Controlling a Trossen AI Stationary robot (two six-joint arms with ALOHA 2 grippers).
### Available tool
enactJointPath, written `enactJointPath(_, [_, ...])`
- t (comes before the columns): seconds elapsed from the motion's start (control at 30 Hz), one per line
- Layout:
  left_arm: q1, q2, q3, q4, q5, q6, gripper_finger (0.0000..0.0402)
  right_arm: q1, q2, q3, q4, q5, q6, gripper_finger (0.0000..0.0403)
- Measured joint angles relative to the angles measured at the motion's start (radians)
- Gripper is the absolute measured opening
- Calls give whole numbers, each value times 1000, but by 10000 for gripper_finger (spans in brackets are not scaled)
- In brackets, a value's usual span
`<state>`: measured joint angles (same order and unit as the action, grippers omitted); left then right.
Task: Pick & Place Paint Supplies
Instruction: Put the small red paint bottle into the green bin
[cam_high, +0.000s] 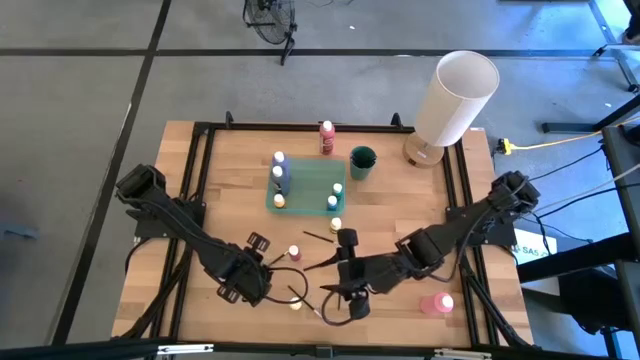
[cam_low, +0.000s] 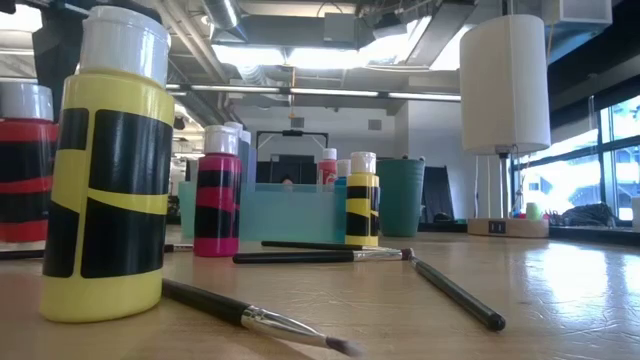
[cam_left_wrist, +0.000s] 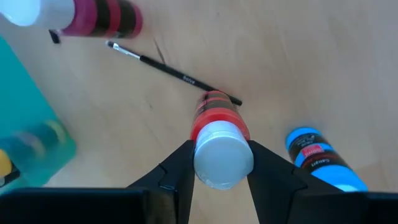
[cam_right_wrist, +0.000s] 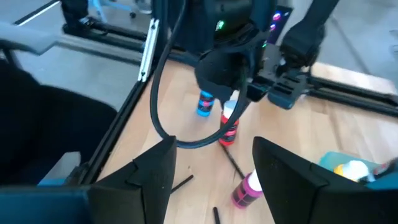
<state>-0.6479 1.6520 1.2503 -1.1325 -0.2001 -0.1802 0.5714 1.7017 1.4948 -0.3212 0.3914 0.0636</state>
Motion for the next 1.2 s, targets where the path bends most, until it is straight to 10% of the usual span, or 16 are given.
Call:
enactJointPath(0.67, [71,-2,510,-436,-129,126,118,164,-8,1,-37,269,135,216])
enactJointPath(1.2, [534,-44,606,-440,91,420,118,194,-8,0,-35,262,210,215])
